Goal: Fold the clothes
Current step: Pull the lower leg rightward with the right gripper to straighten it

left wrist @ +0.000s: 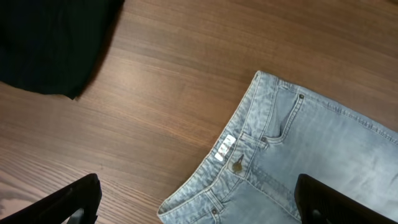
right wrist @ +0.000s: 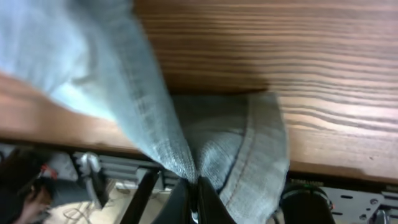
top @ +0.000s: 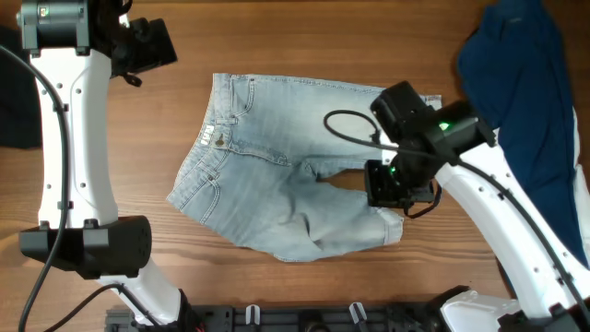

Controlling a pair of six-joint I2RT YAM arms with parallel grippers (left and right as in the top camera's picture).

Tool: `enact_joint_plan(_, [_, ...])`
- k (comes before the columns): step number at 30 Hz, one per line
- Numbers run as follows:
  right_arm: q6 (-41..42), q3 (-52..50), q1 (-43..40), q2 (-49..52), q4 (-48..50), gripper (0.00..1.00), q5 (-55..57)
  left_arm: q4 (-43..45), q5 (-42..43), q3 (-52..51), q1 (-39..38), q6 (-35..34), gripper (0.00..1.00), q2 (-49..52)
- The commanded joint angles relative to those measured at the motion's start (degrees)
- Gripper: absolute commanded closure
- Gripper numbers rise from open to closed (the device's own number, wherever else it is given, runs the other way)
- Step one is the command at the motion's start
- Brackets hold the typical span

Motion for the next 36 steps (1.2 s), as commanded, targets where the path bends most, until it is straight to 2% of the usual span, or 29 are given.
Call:
enact_joint_plan(1, [-0.76,-6.16,-5.90,0.48,3.63,0.95,1.73,0.68,0.24,-0.04,0.09,1.14,0.00,0.48])
enact_joint_plan(2, [-0.70,-8.61,-8.00,0.66,5.46,0.79,2.62,0.81,0.24,-0.04,0.09,1.14,0.00,0.48])
enact_joint_plan(3, [-0.81,-10.12,-9.33,0.92,6.80,0.55,3.04,0.92,0.24,-0.04,0.09,1.14,0.00,0.50])
enact_joint_plan(5, [-1.25,-12.02,-11.58,1.66,9.16,0.22,3.56,1.16,0.24,-0.04,0.09,1.14,0.00,0.57])
enact_joint_plan(6, [-1.25,-12.48,-13.00,2.34,10.47,0.12,3.91,1.25,0.24,-0.04,0.09,1.14,0.00,0.57])
enact_joint_plan(8, [-1.25,-12.46,-14.58,3.13,12.00,0.03,4.07,1.31,0.26,-0.04,0.09,1.14,0.00,0.57])
enact_joint_plan(15, [-4.44,-9.46,-17.75,3.19,17.00,0.00,4.07,3.04,0.31,-0.04,0.02,1.20,0.00,1.18])
enact_joint_plan(18, [-5.29,-8.35,-17.75,3.19,19.65,0.01,4.07,4.57,5.62,-0.04,-0.72,7.02,0.02,3.54])
enact_joint_plan(21, [-5.49,-8.26,-17.75,3.19,22.25,0.00,3.82,5.60,10.23,-0.04,-2.45,12.04,0.04,7.72])
enact_joint_plan(25, [-6.23,-8.26,-17.75,3.19,24.96,0.00,3.21,7.37,10.40,-0.04,-5.84,16.44,0.05,15.69])
enact_joint_plan(30, [-6.56,-8.26,-17.75,3.21,26.62,0.00,3.19,8.35,10.40,-0.04,-9.11,18.18,0.06,24.94])
enact_joint_plan(36, [-6.58,-8.26,-17.75,3.21,27.41,0.00,3.19,9.25,10.40,-0.04,-10.64,18.93,0.07,30.29])
